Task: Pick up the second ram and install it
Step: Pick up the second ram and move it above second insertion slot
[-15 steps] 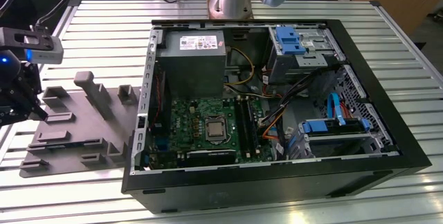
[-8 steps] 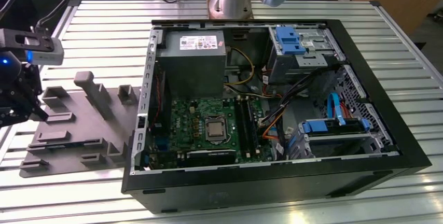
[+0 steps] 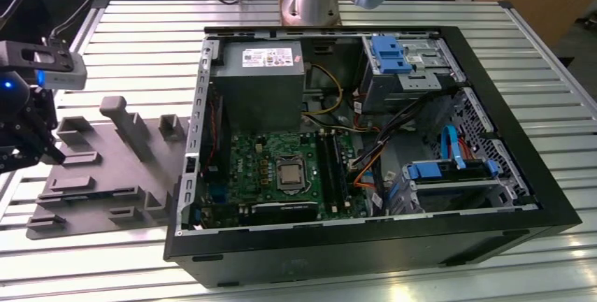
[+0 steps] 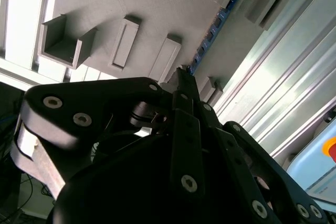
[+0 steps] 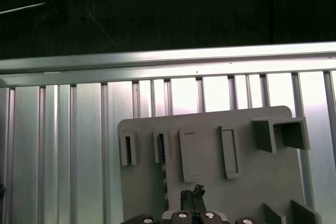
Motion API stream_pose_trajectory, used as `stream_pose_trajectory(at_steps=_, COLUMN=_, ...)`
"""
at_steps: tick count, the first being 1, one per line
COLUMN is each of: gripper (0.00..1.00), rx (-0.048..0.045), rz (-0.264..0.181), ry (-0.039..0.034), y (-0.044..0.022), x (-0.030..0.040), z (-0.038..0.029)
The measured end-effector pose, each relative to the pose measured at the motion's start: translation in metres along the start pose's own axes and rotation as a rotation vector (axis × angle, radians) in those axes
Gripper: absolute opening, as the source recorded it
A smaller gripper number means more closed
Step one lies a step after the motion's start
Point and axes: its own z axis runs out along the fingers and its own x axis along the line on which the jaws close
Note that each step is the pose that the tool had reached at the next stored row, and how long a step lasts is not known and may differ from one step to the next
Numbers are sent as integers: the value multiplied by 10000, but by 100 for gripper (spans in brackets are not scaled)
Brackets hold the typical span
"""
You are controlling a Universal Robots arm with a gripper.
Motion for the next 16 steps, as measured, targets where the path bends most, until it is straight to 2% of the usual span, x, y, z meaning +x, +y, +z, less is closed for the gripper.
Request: stream_pose_trajectory(at_steps=16, gripper=11, rx=0, rz=1, ry=0, y=-2, x=9, z=33)
